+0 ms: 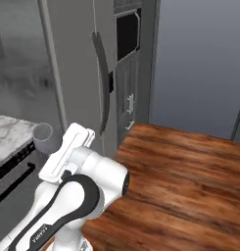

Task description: Retrieve the wine glasses from the counter and place one next to each plate.

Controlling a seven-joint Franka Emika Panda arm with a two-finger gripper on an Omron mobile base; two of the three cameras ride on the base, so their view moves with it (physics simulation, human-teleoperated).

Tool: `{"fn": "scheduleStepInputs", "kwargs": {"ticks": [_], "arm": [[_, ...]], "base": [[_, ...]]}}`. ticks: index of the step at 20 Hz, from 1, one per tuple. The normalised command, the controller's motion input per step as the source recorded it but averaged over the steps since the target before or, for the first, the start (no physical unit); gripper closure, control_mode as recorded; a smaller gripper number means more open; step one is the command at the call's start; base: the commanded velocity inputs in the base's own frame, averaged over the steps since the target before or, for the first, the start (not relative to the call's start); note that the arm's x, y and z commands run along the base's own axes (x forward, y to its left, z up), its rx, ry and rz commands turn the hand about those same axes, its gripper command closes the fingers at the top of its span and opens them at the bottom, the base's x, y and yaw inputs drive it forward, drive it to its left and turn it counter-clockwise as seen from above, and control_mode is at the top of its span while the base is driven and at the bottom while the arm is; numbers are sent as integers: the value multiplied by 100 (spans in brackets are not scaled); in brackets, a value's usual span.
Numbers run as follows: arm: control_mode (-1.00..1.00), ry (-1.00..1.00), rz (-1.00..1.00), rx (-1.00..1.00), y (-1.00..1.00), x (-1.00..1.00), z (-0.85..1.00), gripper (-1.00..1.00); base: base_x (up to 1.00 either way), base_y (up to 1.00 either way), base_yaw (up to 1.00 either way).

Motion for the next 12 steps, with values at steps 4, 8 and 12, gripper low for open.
{"fn": "scheduleStepInputs", "kwargs": {"ticks": [4, 8, 12], "arm": [[100, 0, 0, 0, 0, 0, 0, 100], [100, 0, 0, 0, 0, 0, 0, 100], [100, 0, 0, 0, 0, 0, 0, 100]], "base": [[0, -2, -98], [0, 0, -100], [0, 0, -100]]}}
